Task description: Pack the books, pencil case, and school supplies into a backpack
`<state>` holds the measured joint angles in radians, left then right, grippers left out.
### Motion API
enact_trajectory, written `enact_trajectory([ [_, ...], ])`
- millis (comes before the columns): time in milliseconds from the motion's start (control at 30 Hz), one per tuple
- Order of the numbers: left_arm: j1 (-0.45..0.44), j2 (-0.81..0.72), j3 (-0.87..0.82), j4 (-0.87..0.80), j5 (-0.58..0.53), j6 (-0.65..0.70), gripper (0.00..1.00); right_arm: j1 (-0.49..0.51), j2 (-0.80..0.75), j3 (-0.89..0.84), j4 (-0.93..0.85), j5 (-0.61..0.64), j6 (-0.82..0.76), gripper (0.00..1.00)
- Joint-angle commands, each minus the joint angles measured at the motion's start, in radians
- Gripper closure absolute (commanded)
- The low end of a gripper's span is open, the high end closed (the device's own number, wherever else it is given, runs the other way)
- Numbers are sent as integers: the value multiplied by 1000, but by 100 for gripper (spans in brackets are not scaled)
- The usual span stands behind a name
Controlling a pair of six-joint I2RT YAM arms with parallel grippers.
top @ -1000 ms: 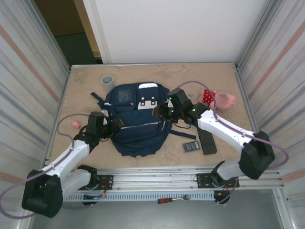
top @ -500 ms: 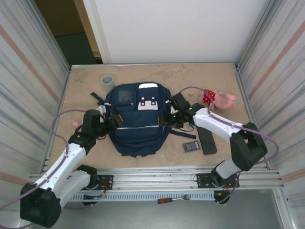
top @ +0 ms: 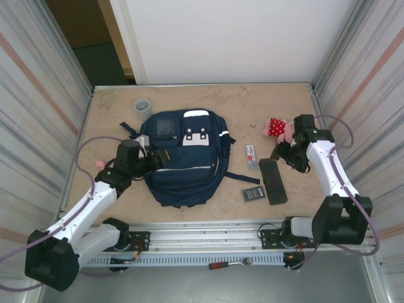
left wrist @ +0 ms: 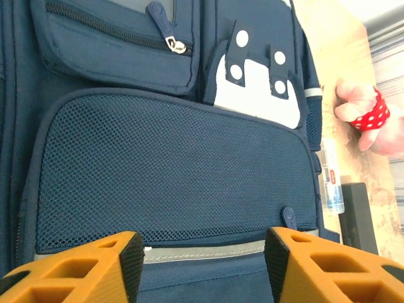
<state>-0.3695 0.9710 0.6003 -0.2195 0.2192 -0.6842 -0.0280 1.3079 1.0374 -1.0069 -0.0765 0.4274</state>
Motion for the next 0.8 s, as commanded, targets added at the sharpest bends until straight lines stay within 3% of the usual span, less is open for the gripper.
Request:
enact_trajectory([
  [0, -12, 10, 29, 20, 0, 7, 45, 5, 44, -33, -30, -27, -39, 20],
  [200, -14, 13, 33, 19, -11, 9, 45, 54, 157, -68, 9, 30, -21, 14],
  [400, -14, 18, 20, 23, -12, 0, 45, 107, 232, -62, 52, 7, -20, 11],
  [600, -14, 17, 4, 29, -27, -7, 46, 104, 278, -62, 93, 13, 2, 9],
  [767, -14, 23, 3, 25, -32, -6, 46, 87, 289, -67, 110, 111, 44, 9],
])
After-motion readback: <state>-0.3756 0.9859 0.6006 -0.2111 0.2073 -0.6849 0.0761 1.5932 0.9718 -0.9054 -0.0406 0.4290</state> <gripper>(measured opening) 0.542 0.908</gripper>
